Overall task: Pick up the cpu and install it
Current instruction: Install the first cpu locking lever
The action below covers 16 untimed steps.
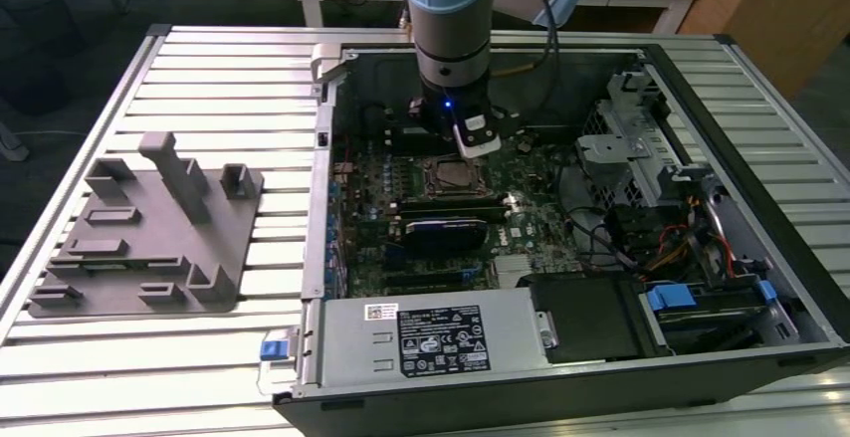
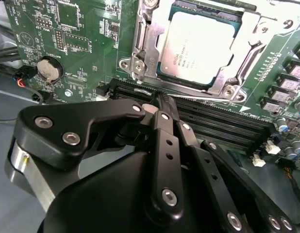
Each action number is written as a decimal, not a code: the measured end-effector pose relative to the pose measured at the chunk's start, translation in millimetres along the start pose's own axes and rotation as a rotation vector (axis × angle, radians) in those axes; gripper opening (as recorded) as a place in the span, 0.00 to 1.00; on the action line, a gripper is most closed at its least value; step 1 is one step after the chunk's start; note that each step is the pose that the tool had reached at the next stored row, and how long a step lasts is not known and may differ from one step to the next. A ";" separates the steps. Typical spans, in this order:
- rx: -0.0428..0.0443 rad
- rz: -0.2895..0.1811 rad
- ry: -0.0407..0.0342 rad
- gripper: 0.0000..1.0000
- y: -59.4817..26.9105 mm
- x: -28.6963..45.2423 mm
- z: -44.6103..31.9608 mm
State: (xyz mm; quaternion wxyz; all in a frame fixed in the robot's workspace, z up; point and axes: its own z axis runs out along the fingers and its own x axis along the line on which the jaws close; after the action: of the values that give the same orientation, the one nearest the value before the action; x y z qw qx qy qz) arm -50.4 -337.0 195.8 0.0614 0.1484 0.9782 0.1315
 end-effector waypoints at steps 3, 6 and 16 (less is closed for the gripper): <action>0.0027 -0.002 -0.0004 0.11 -0.1 0.0 0.1; 0.0025 -0.002 -0.0013 0.11 -0.2 0.0 0.7; 0.0023 -0.003 -0.0013 0.11 -3.6 -0.8 1.5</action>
State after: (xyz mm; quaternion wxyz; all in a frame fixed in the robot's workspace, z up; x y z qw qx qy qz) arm -50.4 -340.2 193.4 0.0621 0.1470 0.9786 0.1302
